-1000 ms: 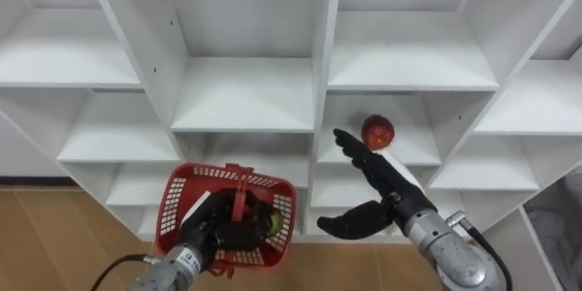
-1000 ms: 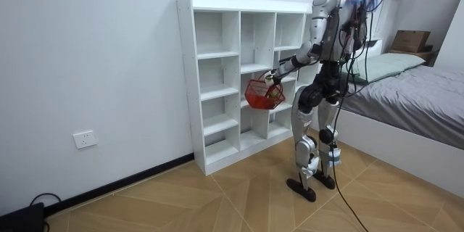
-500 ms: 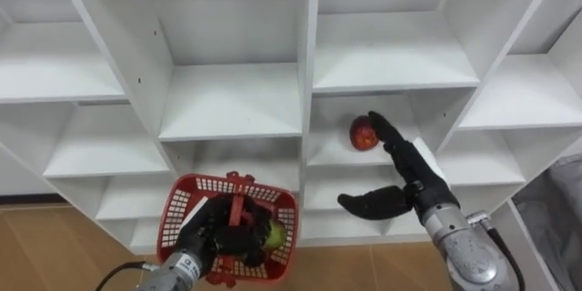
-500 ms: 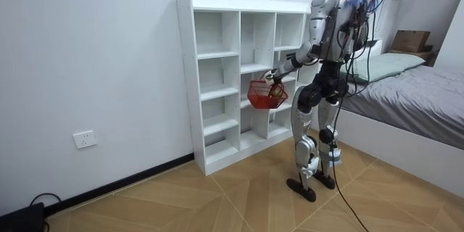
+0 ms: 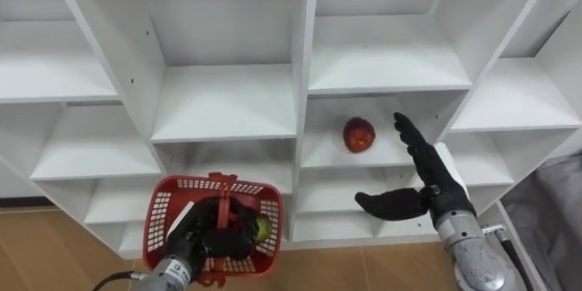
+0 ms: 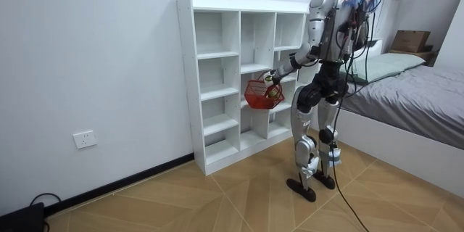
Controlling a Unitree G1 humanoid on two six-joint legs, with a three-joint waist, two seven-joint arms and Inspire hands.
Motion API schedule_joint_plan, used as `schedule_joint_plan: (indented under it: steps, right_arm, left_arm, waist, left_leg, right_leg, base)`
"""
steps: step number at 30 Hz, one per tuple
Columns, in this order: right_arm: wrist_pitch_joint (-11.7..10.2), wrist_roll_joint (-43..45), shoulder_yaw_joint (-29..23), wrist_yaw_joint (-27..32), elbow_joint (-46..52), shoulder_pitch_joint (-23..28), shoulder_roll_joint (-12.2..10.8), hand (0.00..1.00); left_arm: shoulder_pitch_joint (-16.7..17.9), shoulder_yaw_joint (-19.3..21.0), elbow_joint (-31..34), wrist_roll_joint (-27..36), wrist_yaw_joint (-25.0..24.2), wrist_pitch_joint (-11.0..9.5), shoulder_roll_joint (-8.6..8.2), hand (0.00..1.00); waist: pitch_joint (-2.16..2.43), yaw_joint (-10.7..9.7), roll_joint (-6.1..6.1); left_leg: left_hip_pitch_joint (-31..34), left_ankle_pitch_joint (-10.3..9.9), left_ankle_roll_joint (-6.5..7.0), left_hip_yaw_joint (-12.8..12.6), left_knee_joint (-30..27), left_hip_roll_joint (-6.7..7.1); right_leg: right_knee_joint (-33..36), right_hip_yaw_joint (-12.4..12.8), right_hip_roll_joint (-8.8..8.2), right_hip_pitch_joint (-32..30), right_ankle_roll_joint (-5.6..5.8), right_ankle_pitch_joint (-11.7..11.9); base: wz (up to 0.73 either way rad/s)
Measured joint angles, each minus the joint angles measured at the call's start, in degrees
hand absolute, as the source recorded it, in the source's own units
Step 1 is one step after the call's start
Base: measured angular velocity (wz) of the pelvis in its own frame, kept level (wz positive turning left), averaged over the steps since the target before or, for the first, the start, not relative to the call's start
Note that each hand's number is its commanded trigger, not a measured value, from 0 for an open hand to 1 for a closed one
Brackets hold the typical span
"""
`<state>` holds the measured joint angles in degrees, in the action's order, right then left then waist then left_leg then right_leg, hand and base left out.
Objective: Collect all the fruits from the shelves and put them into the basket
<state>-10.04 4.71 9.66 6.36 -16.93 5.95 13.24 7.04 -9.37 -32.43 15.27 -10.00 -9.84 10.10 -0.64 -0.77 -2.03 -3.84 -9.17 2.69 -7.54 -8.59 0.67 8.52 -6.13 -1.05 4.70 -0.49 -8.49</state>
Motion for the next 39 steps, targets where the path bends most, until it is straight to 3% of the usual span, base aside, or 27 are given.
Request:
schedule_joint_plan:
  steps: [14, 20, 31, 35, 39]
  right_arm:
    - [0.04, -2.54, 0.01, 1.31, -1.16, -0.02, 0.12, 0.00]
    - [0.33, -4.50, -0.26, 2.38, -7.58, -1.81, 0.25, 0.00]
    - [0.62, -7.40, -0.48, 3.51, -20.40, -14.00, 0.58, 0.00]
    - [0.58, -7.20, -1.04, 4.88, -23.50, -18.34, 0.63, 0.00]
    - [0.58, -7.17, -2.06, 5.38, -31.57, -24.12, 1.82, 0.00]
  left_arm:
    - [0.25, 0.23, 0.92, 0.14, 1.28, 0.27, 0.00, 1.00]
    - [0.29, 0.23, 0.91, 0.19, 2.10, 1.13, -0.01, 1.00]
    - [0.12, 0.32, -0.12, -0.04, 0.68, 2.46, 0.20, 1.00]
    - [-1.42, 0.39, -1.67, -0.09, 0.51, 2.86, 0.32, 1.00]
    - [-4.85, 0.34, -5.18, 0.06, 0.44, 3.14, 0.36, 1.00]
  waist:
    - [0.11, -0.09, 0.06]
    - [0.43, 1.22, -0.97]
    - [-0.26, 3.00, -2.83]
    - [-0.32, 3.81, -2.78]
    - [-0.75, 4.67, -2.22]
  left_leg:
    - [-0.57, 0.00, 0.00, 0.05, -0.03, 0.01]
    - [-0.39, 0.00, 0.00, 0.20, -0.16, 0.00]
    - [5.48, -0.01, 0.05, 2.37, -2.99, 0.07]
    - [10.07, -0.03, 0.07, 3.62, -5.45, 0.00]
    - [13.45, -0.07, 0.10, 5.42, -7.38, 0.04]
  right_leg:
    - [0.10, -0.02, -0.03, 0.52, 0.00, 0.00]
    - [0.47, -0.43, -0.18, 0.21, -0.03, -0.05]
    - [1.56, -3.36, -0.85, -3.80, -0.18, -0.10]
    - [2.60, -5.26, -1.14, -6.94, -0.27, -0.04]
    - [3.75, -6.27, -1.20, -9.37, -0.34, -0.01]
  base:
    - [0.00]
    - [0.00]
    - [0.12]
    - [0.21]
    - [0.21]
